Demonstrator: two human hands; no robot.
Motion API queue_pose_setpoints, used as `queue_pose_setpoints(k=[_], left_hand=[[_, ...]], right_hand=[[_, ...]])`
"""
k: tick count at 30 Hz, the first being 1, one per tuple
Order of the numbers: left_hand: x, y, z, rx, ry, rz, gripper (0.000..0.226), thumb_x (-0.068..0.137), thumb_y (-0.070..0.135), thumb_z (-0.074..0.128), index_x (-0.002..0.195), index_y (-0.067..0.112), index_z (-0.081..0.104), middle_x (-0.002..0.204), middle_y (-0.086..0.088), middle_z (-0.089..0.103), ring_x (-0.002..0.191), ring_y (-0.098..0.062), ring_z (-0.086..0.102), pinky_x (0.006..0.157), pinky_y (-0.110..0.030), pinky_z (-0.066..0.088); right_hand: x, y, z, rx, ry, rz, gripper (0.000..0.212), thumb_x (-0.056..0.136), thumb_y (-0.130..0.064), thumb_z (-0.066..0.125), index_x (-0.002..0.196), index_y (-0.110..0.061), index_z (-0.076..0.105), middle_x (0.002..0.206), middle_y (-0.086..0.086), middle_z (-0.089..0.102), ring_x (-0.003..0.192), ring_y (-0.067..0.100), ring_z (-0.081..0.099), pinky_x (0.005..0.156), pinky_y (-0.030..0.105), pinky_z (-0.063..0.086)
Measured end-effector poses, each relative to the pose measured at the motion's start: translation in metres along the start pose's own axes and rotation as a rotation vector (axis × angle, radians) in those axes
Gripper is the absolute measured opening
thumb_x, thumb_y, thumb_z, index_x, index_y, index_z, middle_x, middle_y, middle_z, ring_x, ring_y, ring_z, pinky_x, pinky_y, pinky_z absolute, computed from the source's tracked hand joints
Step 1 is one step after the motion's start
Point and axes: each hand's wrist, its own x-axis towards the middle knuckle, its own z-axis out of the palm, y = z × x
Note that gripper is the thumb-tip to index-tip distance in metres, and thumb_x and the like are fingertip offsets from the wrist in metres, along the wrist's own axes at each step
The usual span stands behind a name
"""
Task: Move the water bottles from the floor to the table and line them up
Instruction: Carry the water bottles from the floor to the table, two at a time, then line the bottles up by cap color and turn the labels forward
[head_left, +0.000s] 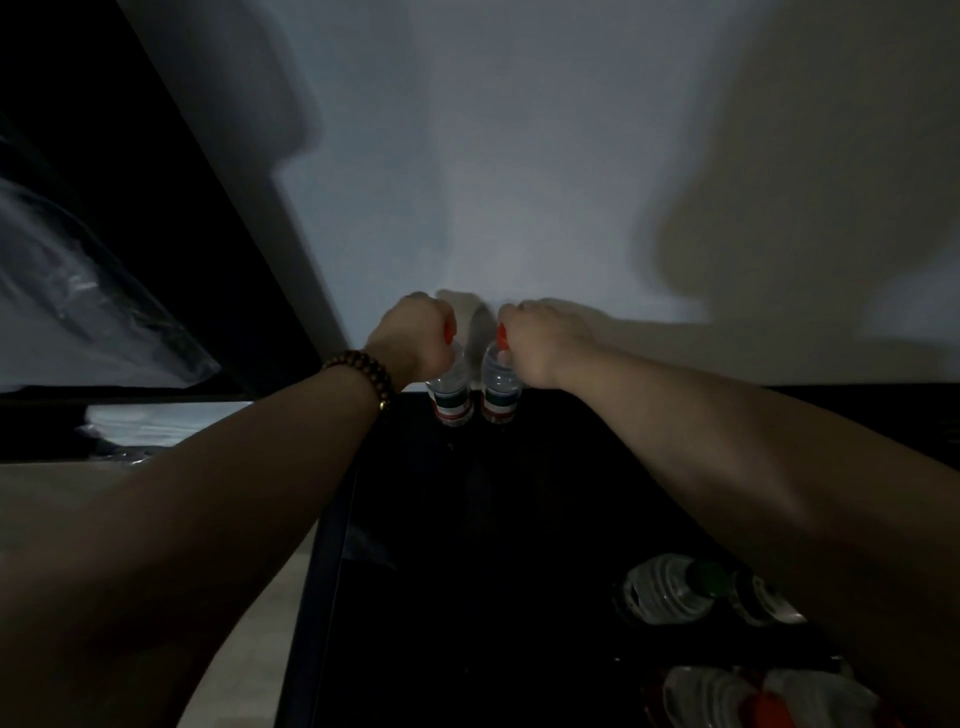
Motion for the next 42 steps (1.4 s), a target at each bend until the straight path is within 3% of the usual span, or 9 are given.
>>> queue_pose_setpoints(k=[8,16,21,25,28,30,34,39,42], left_hand=[[0.013,-0.01,0.01,-0.06,0.015,0.015,0.025,0.082,0.011,0.067,0.106,0.014,0.074,0.112,-0.01,0.062,0.1,-0.028,0.062,0.084,-0.035,0.055],[0.015,-0.016,0.023,-0.071,0.039,0.08,0.021,0.085,0.011,0.067,0.105,0.015,0.071,0.105,-0.003,0.052,0.1,-0.025,0.058,0.084,-0.028,0.047],[0.021,-0.019,0.029,-0.104,0.042,0.109,0.031,0.085,0.014,0.07,0.115,0.01,0.067,0.12,-0.009,0.061,0.113,-0.027,0.056,0.094,-0.03,0.046],[0.019,-0.011,0.032,-0.168,0.036,0.04,0.04,0.087,0.015,0.067,0.126,0.011,0.059,0.123,-0.011,0.059,0.114,-0.029,0.057,0.093,-0.03,0.044],[0.012,-0.007,0.031,-0.178,0.056,-0.018,0.05,0.089,0.017,0.064,0.137,0.012,0.052,0.128,-0.011,0.056,0.113,-0.029,0.058,0.092,-0.031,0.046],[0.003,-0.001,0.029,-0.164,0.095,-0.054,0.051,0.089,0.016,0.062,0.138,0.012,0.048,0.13,-0.011,0.051,0.11,-0.03,0.058,0.088,-0.034,0.049],[-0.023,0.025,0.021,-0.115,0.222,-0.093,0.056,0.085,0.007,0.063,0.137,0.014,0.046,0.132,-0.013,0.043,0.106,-0.032,0.057,0.09,-0.046,0.054],[-0.065,0.075,0.015,-0.095,0.24,0.008,0.044,0.08,0.007,0.068,0.121,0.009,0.054,0.123,-0.014,0.045,0.1,-0.033,0.057,0.084,-0.044,0.054],[-0.091,0.11,0.021,-0.084,0.194,0.064,0.043,0.082,0.015,0.068,0.122,0.013,0.052,0.124,-0.011,0.046,0.113,-0.033,0.048,0.094,-0.041,0.045]], right_hand=[[0.019,-0.001,0.008,-0.004,-0.017,0.0,0.037,0.096,-0.035,0.06,0.126,-0.015,0.051,0.132,0.013,0.055,0.122,0.033,0.053,0.093,0.041,0.045],[0.024,-0.003,0.014,0.054,-0.048,0.032,0.028,0.096,-0.03,0.057,0.119,-0.015,0.05,0.125,0.014,0.055,0.116,0.035,0.054,0.092,0.042,0.048],[0.026,-0.005,0.015,0.099,-0.057,0.039,0.026,0.097,-0.031,0.056,0.118,-0.017,0.049,0.12,0.013,0.054,0.112,0.034,0.054,0.092,0.044,0.05],[0.023,-0.004,0.019,0.116,-0.064,0.041,0.045,0.096,-0.034,0.059,0.137,-0.022,0.042,0.132,0.012,0.051,0.123,0.034,0.051,0.096,0.044,0.049],[0.014,0.001,0.017,0.108,-0.044,0.037,0.072,0.094,-0.034,0.062,0.155,-0.026,0.024,0.15,0.009,0.043,0.133,0.031,0.046,0.1,0.042,0.046],[0.003,0.006,0.013,0.09,-0.045,0.049,0.077,0.094,-0.032,0.061,0.157,-0.028,0.017,0.155,0.008,0.038,0.134,0.031,0.046,0.101,0.041,0.045],[-0.029,0.021,-0.002,0.026,-0.066,0.069,0.066,0.092,-0.031,0.061,0.15,-0.025,0.029,0.148,0.009,0.046,0.129,0.032,0.052,0.099,0.042,0.045],[-0.08,0.047,-0.026,-0.089,-0.143,0.043,0.05,0.093,-0.031,0.058,0.14,-0.021,0.044,0.134,0.011,0.057,0.12,0.032,0.059,0.094,0.038,0.05],[-0.113,0.065,-0.037,-0.12,-0.203,-0.004,0.042,0.095,-0.028,0.058,0.135,-0.018,0.055,0.134,0.01,0.061,0.119,0.029,0.06,0.096,0.035,0.051]])
